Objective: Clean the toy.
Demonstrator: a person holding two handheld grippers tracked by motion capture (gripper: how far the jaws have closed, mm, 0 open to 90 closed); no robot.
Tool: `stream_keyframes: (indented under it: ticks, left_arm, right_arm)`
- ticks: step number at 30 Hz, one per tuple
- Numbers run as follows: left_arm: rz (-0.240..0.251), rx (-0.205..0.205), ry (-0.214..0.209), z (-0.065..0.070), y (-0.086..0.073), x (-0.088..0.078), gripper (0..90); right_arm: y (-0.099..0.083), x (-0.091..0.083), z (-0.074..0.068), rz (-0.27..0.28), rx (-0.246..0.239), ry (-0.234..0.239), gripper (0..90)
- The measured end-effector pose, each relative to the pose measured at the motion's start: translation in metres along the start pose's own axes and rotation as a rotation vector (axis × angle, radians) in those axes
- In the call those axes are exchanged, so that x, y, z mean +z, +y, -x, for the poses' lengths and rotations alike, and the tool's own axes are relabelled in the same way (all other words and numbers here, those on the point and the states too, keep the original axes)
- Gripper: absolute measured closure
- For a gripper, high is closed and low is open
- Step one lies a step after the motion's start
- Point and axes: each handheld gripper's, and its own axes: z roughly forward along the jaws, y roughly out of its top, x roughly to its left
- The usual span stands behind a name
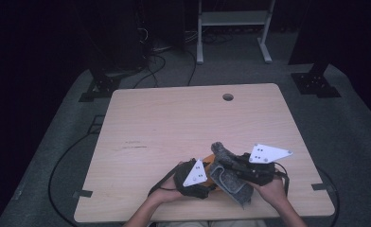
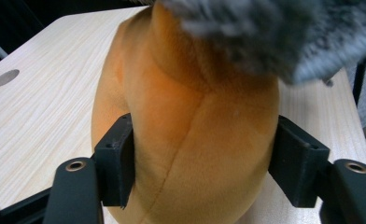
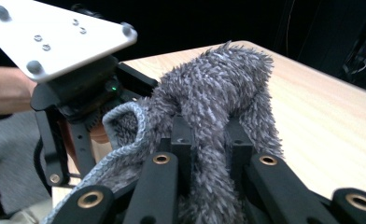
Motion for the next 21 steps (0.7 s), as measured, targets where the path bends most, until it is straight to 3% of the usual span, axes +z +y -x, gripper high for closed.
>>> stream_keyframes:
  ticks: [3,5,9,11,13,21]
  left_arm:
    - [0.015,-0.074,0.002,-0.005,0.001,0.002,17.4]
    - [0.008,-0.046,0.003,-0.002,0.001,0.004,14.8]
    - [0.004,0.075,-0.003,0.008,0.001,0.002,26.7]
    - [-0.009,0.109,-0.006,0.01,0.0,0.001,29.2]
    - [-0.006,0.114,-0.007,0.011,-0.002,0.0,30.7]
    - [0.014,0.087,-0.03,0.008,-0.005,0.0,30.9]
  right_arm:
    - [-0.007,-0.004,0.004,-0.002,0.021,-0.007,77.7]
    - [-0.009,-0.005,0.002,-0.01,0.029,0.018,77.7]
    - [-0.001,-0.004,-0.007,-0.049,0.005,0.098,77.8]
    - [0.005,-0.001,-0.011,-0.067,-0.025,0.11,77.8]
    - [0.006,0.002,-0.009,-0.075,-0.028,0.107,77.8]
    - [-0.017,-0.011,0.031,-0.063,0.097,0.041,77.8]
